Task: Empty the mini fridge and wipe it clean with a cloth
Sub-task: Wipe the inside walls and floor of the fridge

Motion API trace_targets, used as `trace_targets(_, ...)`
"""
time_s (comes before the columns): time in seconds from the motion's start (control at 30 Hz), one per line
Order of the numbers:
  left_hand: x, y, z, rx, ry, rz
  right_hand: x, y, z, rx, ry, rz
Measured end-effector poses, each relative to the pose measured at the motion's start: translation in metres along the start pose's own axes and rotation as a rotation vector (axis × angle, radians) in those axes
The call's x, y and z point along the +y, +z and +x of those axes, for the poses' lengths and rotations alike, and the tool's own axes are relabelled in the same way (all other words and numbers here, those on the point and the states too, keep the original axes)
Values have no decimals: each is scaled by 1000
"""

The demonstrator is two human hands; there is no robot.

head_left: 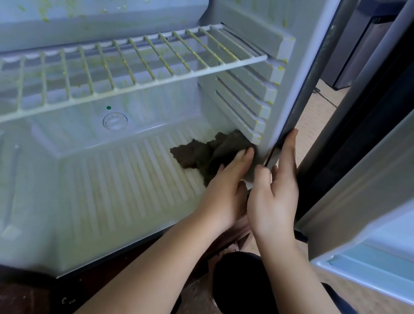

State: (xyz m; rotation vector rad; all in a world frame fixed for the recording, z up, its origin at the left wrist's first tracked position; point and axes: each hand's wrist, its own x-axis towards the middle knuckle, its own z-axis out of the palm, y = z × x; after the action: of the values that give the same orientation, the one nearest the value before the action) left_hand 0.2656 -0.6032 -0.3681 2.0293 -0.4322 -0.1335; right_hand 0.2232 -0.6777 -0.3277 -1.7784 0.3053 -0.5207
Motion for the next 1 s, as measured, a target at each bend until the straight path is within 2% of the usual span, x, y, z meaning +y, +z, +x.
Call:
trace_targets(0.1, -29, 10, -1, -70, 83, 482, 0, 0, -1, -1, -5, 13)
trace_targets(0.17, -44, 17, -7, -81, 130, 653, 1, 0, -1, 0, -5, 12)
trace_targets(0.27, -39, 21, -8, -5, 143, 598, 0, 1, -1, 16, -10, 29)
trace_targets(0.37, -17, 10, -2, 64, 135, 329, 0, 2, 0, 26, -17, 54)
trace_targets(0.43, -6, 3, -2, 72, 127, 264, 1, 2, 1, 29, -12, 72)
trace_targets(0.67, -17, 2, -8, 130, 290, 399, 2, 2, 0, 26, -21, 64)
trace_targets(0.8, -11, 0, -13, 149, 401, 338, 1, 1, 0, 25, -22, 42)
trace_targets(0.9, -9, -4, -10, 171, 399, 290, 2, 2, 1, 22, -29, 35)
trace_targets(1.0, -27, -9, 0, 197, 318, 427, 3, 2, 1, 21, -39, 38)
